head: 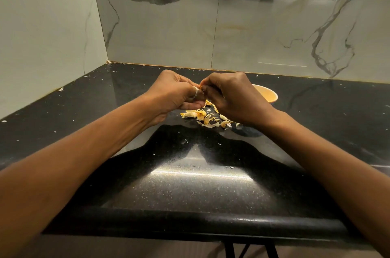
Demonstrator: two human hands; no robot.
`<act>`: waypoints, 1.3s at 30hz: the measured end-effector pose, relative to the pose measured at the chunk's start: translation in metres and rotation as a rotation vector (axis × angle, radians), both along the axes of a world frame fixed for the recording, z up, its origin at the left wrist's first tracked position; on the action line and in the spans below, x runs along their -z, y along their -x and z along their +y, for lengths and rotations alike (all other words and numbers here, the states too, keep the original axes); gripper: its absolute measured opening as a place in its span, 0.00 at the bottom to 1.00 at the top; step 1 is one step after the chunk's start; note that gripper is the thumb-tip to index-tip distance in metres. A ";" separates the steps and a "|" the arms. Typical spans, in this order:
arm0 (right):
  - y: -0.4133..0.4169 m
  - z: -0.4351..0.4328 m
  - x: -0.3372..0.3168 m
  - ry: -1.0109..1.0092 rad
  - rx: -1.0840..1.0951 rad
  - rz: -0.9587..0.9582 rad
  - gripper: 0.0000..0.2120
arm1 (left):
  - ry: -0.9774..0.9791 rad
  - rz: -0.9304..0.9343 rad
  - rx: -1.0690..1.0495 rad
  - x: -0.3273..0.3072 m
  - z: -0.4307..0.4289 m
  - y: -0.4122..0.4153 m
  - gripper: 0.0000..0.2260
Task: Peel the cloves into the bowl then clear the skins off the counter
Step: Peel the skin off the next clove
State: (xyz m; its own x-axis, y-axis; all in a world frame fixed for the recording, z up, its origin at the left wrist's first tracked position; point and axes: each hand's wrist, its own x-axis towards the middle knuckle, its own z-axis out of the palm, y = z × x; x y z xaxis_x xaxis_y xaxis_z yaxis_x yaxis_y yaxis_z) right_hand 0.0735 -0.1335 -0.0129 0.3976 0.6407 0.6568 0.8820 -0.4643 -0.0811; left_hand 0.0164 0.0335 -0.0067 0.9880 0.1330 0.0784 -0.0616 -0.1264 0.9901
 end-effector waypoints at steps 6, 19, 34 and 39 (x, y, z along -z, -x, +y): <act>0.000 0.001 0.001 0.010 0.006 0.017 0.09 | 0.009 0.015 -0.009 -0.001 0.000 0.000 0.05; 0.003 0.004 0.005 -0.132 0.024 0.127 0.07 | -0.006 -0.018 -0.033 0.001 -0.001 -0.002 0.05; 0.005 0.008 0.005 -0.342 0.108 0.436 0.08 | -0.024 -0.032 -0.060 0.001 -0.007 0.001 0.05; 0.006 0.005 0.003 -0.368 0.037 0.578 0.07 | 0.061 -0.039 -0.005 0.000 -0.004 0.000 0.02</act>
